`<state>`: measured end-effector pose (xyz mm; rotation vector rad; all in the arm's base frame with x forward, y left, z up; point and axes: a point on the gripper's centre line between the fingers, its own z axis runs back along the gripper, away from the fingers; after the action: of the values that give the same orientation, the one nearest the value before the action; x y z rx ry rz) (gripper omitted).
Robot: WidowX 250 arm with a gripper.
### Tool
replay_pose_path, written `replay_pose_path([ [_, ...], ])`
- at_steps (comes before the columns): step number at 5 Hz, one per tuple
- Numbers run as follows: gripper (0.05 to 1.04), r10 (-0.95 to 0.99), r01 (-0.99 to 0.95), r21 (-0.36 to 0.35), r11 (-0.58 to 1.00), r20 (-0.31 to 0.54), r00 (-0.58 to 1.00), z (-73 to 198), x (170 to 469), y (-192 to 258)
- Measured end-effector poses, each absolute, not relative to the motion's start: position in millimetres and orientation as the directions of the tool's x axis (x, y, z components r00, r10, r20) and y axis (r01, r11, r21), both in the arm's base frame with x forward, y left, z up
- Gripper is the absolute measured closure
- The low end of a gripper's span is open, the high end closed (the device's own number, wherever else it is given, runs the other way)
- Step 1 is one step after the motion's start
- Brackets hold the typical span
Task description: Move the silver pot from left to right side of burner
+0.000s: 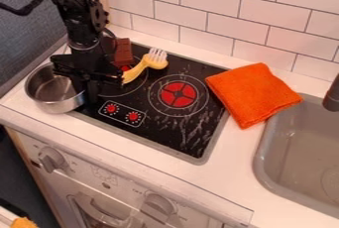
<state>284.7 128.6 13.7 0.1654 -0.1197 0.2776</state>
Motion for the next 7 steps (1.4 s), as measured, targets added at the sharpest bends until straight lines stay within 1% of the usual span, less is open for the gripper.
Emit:
replay_pose_path([
  [1,1.006,0.252,-0.271,0.154,0.95,0.132,0.959,13.7,284.8,125.6],
  [2,1.006,0.241,-0.26,0.157,0.953,0.126,0.962,13.9,284.7,124.9],
  [3,1.007,0.249,-0.265,0.187,0.946,0.106,0.963,14.2,281.9,124.7],
  [4,1.007,0.262,-0.281,0.233,0.931,0.112,0.959,23.4,288.2,125.3],
  [5,1.007,0.278,-0.307,0.21,0.928,0.155,0.948,50.4,296.4,114.2],
  [6,1.007,0.233,-0.263,0.18,0.948,0.173,0.957,65.1,295.6,84.6],
  [7,1.007,0.122,-0.151,0.162,0.975,0.18,0.976,69.1,291.5,44.2],
])
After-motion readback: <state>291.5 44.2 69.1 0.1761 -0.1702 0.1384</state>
